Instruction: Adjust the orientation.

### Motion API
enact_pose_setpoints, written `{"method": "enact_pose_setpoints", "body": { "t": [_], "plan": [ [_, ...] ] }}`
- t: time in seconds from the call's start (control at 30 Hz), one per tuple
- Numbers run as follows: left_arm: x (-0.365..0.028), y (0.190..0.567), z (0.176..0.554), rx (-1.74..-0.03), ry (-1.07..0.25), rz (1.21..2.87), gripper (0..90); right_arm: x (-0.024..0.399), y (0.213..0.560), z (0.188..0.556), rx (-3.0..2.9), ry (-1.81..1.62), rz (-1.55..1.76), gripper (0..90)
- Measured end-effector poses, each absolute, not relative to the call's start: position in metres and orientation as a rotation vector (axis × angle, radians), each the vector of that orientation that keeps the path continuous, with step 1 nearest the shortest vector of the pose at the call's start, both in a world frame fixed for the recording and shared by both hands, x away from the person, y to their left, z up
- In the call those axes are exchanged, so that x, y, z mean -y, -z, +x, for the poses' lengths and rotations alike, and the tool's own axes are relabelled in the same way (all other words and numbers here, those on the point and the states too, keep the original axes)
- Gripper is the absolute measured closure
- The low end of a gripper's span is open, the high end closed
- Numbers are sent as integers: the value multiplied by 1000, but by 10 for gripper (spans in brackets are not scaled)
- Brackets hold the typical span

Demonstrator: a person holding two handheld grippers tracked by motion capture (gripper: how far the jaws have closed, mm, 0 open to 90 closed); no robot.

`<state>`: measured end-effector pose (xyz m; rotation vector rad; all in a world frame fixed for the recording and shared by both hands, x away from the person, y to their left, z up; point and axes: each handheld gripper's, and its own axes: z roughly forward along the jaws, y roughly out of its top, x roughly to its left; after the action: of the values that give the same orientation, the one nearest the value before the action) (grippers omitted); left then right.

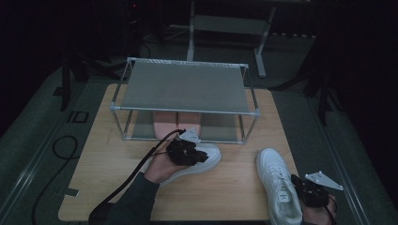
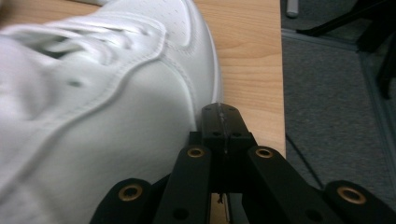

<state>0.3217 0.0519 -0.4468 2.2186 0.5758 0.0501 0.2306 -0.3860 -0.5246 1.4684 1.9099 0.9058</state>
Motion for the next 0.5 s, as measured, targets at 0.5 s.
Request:
{"method": "enact_pose_setpoints", "body": {
  "t": [0.5],
  "plan": [
    [-90,445,328,-687,-106,2160,734,389,522,203,-1959,-869,1436,900]
  ]
}}
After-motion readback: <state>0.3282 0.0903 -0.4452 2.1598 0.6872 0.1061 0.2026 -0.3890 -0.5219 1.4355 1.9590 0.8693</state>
